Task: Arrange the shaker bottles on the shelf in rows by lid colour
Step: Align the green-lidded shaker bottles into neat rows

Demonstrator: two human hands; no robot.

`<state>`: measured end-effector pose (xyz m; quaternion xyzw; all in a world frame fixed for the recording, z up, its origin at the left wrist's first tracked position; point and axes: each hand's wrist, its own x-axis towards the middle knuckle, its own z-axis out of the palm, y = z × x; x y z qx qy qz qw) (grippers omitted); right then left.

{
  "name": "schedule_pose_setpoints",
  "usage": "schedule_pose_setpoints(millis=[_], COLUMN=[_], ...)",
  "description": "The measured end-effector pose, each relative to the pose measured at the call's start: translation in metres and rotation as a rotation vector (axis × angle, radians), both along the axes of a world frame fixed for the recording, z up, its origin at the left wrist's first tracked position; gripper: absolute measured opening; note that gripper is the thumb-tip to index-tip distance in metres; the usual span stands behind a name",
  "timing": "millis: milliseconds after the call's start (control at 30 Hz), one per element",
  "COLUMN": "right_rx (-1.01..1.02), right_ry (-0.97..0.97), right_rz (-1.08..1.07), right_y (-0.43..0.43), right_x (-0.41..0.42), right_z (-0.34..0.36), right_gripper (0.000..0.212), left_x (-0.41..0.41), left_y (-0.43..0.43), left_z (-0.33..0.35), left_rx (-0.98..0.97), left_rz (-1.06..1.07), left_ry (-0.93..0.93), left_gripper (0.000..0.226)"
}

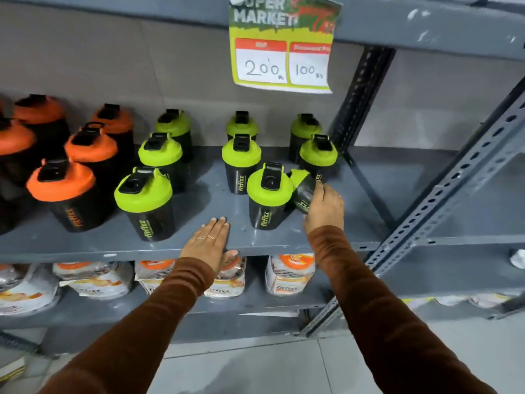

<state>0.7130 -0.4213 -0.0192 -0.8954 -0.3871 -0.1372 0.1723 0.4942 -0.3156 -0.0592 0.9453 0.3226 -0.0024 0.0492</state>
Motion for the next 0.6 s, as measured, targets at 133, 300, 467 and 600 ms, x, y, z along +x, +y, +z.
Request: schedule_pose_setpoints(millis=[133,300,467,600], right_rx=[0.135,0.405,0.700,0.780], right_ry=[0.079,0.405,0.653,0.775], right_rz=[0.021,0.097,0.072,0.032], right_y=[-0.022,-0.039,-0.042,-0.038], right_x=[0.005,0.005,-0.005,-0.003], right_z=[-0.005,-0.006,-0.012,-0.016], right_gripper=[0.088,0.089,0.089,0.091], left_x=[0.005,0.027,0.054,0.068], left_y=[-0.007,-0.022,-0.032,-0.032], left_z=[0.007,0.017,0.027,0.033], left_rx=[-0.054,-0.250,-0.505,-0.591], left_rz=[0.065,0.169,0.300,0.381], left_ry=[-0.051,-0.328,-0.598,-0.739], left_gripper=[0.070,0.077,0.095,0.095])
